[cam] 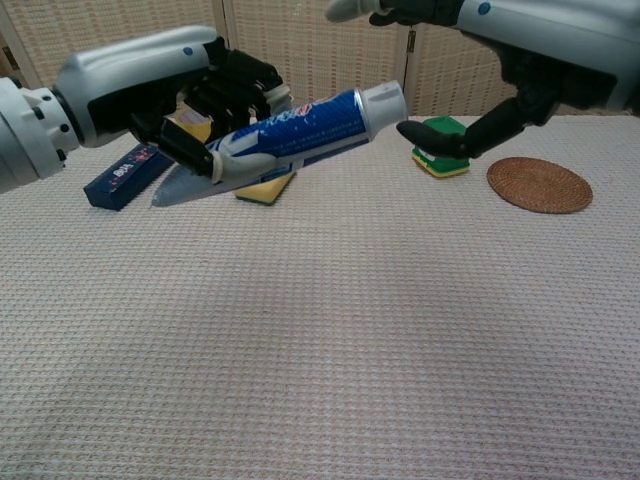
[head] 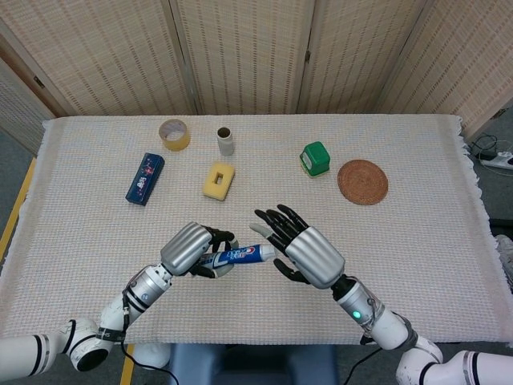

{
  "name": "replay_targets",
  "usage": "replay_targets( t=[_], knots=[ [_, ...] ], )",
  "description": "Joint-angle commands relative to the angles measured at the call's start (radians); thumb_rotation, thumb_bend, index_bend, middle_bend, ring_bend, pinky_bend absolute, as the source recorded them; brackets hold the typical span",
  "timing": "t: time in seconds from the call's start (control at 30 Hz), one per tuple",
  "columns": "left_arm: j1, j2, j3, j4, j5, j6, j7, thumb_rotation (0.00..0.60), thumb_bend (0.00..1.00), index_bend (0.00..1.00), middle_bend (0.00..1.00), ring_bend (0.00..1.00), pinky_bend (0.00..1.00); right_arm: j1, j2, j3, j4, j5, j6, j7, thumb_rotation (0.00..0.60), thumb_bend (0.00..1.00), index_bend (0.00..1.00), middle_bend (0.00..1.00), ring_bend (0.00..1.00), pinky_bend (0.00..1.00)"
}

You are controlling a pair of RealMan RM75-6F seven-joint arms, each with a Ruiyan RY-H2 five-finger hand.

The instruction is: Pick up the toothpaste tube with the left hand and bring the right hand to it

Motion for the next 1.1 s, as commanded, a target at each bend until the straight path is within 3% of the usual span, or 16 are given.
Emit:
replay_targets(
  t=[0.03, 0.67, 1.1],
  knots=[
    [0.001, 0.002, 0.001, -0.003, 0.003, 0.001, 0.000, 0.600, 0.66, 0.79, 0.75, 0.74, 0.70, 0.007, -0.001, 0.001, -0.001, 0.008, -0.004, -0.006, 0.600, 0.51, 0.00, 0.02, 0.05, 0.00],
    [0.015, 0.002, 0.018, 0.021, 0.047, 0.026, -0.020, 0.600, 0.67, 0.81, 0.76, 0.74, 0.70, 0.017, 0.010, 0.001, -0.011, 0.045, 0.027, -0.045, 0.600, 0.51, 0.00, 0.03, 0.06, 0.00],
    [0.014, -0.020, 0.025, 0.038, 0.054, 0.023, 0.055, 0.600, 0.67, 0.81, 0.76, 0.74, 0.70, 0.031, 0.013, 0.003, -0.024, 0.036, 0.039, -0.042, 0.600, 0.51, 0.00, 0.03, 0.06, 0.00]
  ],
)
